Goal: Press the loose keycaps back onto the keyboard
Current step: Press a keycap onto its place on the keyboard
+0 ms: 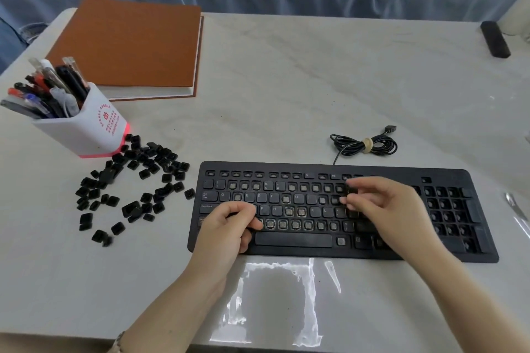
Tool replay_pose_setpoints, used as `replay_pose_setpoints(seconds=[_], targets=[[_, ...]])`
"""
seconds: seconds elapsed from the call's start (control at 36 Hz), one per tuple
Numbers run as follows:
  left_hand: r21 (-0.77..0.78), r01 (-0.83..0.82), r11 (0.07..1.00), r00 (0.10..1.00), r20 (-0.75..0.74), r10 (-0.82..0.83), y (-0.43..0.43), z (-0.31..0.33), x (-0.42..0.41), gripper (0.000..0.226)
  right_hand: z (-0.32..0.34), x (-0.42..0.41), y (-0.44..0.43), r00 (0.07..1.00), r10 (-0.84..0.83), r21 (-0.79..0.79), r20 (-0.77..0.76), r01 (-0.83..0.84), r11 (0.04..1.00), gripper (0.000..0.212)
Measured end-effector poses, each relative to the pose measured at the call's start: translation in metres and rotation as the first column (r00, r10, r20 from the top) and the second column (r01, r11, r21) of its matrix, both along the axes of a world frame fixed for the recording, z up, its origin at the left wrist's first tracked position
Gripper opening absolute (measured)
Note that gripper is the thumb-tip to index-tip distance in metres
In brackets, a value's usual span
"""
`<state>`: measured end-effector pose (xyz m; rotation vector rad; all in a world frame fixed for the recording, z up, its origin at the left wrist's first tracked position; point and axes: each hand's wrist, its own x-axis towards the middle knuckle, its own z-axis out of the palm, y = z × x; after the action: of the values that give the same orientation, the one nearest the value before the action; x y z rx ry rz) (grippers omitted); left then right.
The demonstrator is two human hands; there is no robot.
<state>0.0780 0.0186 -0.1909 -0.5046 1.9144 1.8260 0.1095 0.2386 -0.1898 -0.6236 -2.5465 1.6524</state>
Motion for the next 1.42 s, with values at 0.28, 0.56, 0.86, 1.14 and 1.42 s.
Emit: replay_pose_setpoints(seconds=[0.28,0.56,0.86,1.14,1.42], targets=[[-0.008,-0.014,1.000,1.000,0.016,0.014,-0.001,-0.004,-0.002,0.009,-0.015,-0.022,-0.004,1.000,-0.020,0.096,0.024,0.017,0.995,0.020],[-0.017,-0.017,1.000,1.000,0.021,0.017,0.001,-0.003,-0.005,0.010,-0.021,-0.033,-0.015,0.993,0.122,0.343,0.003,-0.116,0.932,0.020],[-0.022,-0.016,1.000,1.000,0.020,0.016,-0.001,-0.005,-0.005,0.010,-0.031,-0.031,-0.013,0.981,0.187,0.360,-0.051,-0.156,0.920,0.016],[-0.022,-0.015,1.000,1.000,0.027,0.016,0.000,-0.005,-0.005,0.010,-0.033,-0.032,-0.013,0.982,0.168,0.344,-0.082,-0.131,0.930,0.016],[-0.024,-0.014,1.000,0.999,0.035,0.015,0.000,-0.004,-0.006,0.010,-0.035,-0.033,-0.014,0.980,0.199,0.384,-0.024,-0.175,0.907,0.019]])
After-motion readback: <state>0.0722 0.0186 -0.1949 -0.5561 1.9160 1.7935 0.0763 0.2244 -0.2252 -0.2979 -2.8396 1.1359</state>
